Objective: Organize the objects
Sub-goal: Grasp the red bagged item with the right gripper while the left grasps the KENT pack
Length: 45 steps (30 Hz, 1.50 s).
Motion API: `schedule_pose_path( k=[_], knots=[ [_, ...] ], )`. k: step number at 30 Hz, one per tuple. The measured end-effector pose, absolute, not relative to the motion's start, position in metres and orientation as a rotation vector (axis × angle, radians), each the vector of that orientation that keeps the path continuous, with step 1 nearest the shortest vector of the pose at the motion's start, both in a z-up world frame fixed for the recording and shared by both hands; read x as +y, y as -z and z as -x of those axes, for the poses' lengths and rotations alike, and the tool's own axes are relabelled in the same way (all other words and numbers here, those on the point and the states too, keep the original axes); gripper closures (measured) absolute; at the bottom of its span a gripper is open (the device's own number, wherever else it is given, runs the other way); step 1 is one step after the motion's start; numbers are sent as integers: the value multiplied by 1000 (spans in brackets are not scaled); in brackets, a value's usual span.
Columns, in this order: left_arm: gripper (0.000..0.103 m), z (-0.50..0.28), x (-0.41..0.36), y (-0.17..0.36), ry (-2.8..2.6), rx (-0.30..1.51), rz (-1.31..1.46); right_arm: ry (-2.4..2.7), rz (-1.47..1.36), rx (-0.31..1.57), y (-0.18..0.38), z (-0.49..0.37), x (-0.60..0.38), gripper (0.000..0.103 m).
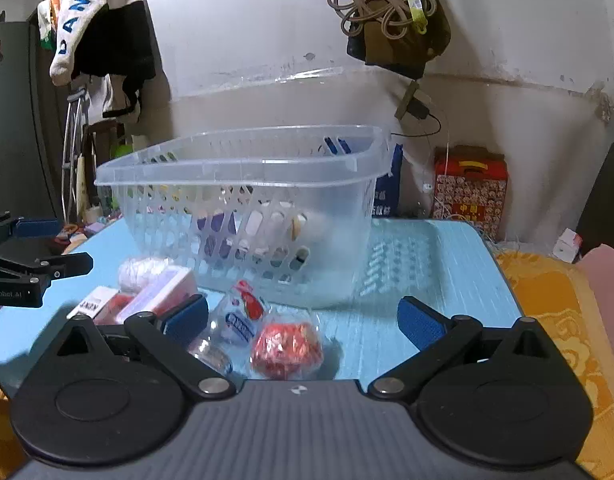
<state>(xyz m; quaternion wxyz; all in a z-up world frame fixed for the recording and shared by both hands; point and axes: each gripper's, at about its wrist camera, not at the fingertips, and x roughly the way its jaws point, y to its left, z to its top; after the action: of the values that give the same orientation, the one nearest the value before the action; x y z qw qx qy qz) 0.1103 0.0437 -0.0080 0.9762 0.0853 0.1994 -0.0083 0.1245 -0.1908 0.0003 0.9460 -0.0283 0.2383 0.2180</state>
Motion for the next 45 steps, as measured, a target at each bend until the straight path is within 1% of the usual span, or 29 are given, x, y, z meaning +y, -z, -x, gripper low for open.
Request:
schedule_pose_path(
  k=[17, 21, 24, 31, 35, 37, 38, 39, 41, 42, 43, 45],
  knots=[
    [13, -120, 59, 35, 8, 603, -146, -418, 58, 612, 17, -130, -190, 1],
    [13, -121, 56, 37, 20, 617, -149, -436, 61, 630, 18, -129, -188, 13],
    [13, -121, 55, 38, 39, 630, -139, -450, 64, 637, 18, -129, -186, 20],
    [12, -123, 42, 47, 62, 666, -192, -449, 72, 652, 21, -133, -182, 27],
    [13, -123, 42, 47, 64, 665, -172, -446, 80, 660, 24, -135, -178, 33],
    [13, -124, 42, 46, 67, 665, -166, -454, 89, 661, 25, -135, -175, 34],
    [13, -125, 41, 46, 67, 667, -159, -454, 101, 659, 26, -135, -173, 39],
    [18, -126, 42, 46, 71, 669, -147, -455, 111, 657, 26, -135, -172, 42],
    [31, -127, 44, 46, 90, 674, -115, -458, 121, 660, 27, -135, -170, 45],
    [40, -127, 45, 45, 99, 676, -102, -457, 122, 662, 27, -135, -170, 46],
    [45, -127, 46, 45, 103, 677, -95, -457, 122, 661, 28, -135, -170, 47],
    [50, -126, 46, 44, 104, 679, -90, -458, 119, 660, 27, -134, -171, 48]
  ],
)
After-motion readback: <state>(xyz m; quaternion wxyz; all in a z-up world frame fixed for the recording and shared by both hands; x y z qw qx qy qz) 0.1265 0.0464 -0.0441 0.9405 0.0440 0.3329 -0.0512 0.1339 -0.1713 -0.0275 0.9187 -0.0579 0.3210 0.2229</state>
